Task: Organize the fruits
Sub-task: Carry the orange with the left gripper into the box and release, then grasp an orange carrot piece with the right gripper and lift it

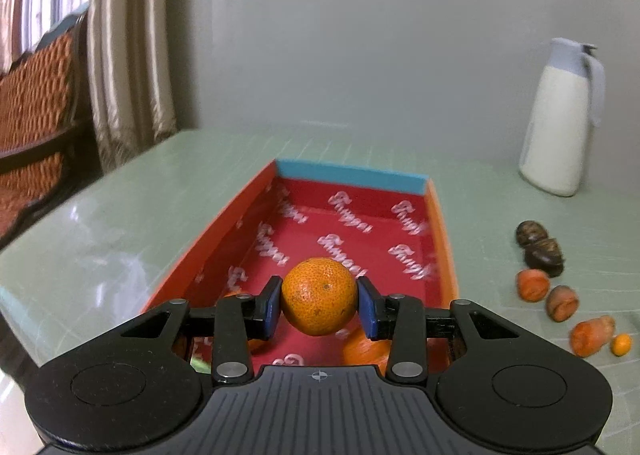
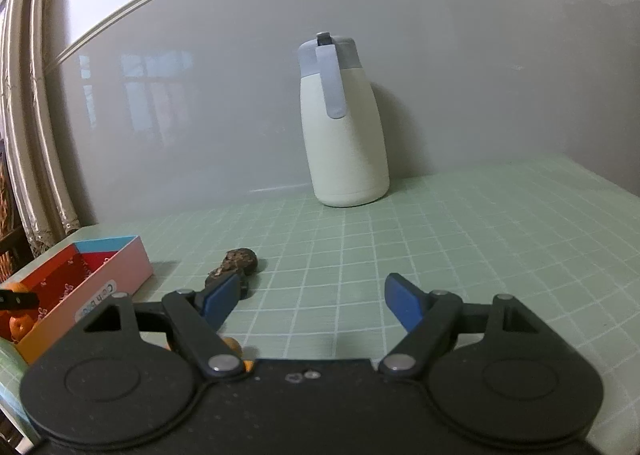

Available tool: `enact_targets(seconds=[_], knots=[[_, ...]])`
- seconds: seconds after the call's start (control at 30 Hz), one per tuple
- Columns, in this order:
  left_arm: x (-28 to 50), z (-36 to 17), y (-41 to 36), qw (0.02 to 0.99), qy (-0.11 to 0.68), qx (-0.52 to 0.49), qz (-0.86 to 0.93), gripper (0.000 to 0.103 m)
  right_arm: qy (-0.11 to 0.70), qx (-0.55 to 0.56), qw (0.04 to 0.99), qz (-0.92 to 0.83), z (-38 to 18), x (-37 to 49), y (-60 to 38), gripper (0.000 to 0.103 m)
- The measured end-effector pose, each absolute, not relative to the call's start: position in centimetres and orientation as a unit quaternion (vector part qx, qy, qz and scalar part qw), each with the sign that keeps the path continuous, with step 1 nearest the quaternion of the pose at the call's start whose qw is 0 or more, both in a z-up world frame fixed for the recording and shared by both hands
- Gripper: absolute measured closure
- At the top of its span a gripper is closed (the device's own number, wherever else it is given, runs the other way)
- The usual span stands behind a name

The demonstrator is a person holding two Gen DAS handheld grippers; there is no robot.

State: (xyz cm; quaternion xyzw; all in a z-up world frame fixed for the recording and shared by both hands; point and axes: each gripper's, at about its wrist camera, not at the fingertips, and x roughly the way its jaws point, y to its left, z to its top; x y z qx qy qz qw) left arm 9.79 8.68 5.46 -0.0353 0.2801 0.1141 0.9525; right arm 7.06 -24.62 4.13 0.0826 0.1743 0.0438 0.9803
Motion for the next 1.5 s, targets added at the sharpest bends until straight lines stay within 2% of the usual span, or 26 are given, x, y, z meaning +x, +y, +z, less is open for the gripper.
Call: enact_targets(seconds=[0.67,0.7,0.73,0.8,1.33,1.47,1.5], knots=[[10.4,4.3,8.6,0.947,0.287,-0.028,0.140,0.061,0.175,0.083,0.980,0.042,3.9,7.1,-24.8,0.023],[10.4,4.4,8.5,0.948,0.286,-0.029,0.141,0.051,0.176,0.083,0.980,0.041,3.8,7.1,-24.8,0.023],[10.3,4.4,8.5,0.948,0.282,-0.029,0.142,0.031,0.176,0.083,0.980,0.041,3.8,7.1,-24.8,0.023],[10.1,4.6,8.3,0.948,0.274,-0.024,0.161,0.011,0.176,0.083,0.980,0.042,3.8,7.1,-24.8,0.023],[7.8,6.7,9.7,0.956,0.227,-0.026,0.182,0.011,0.177,0.073,0.980,0.057,3.8,6.9,-24.3,0.025],[7.0,6.6,10.0,0.956,0.225,-0.024,0.185,0.011,0.180,0.065,0.978,0.078,3.8,6.9,-23.5,0.037],[6.8,6.6,10.1,0.956,0.225,-0.023,0.185,0.011,0.182,0.061,0.978,0.087,3.8,6.9,-23.2,0.043]])
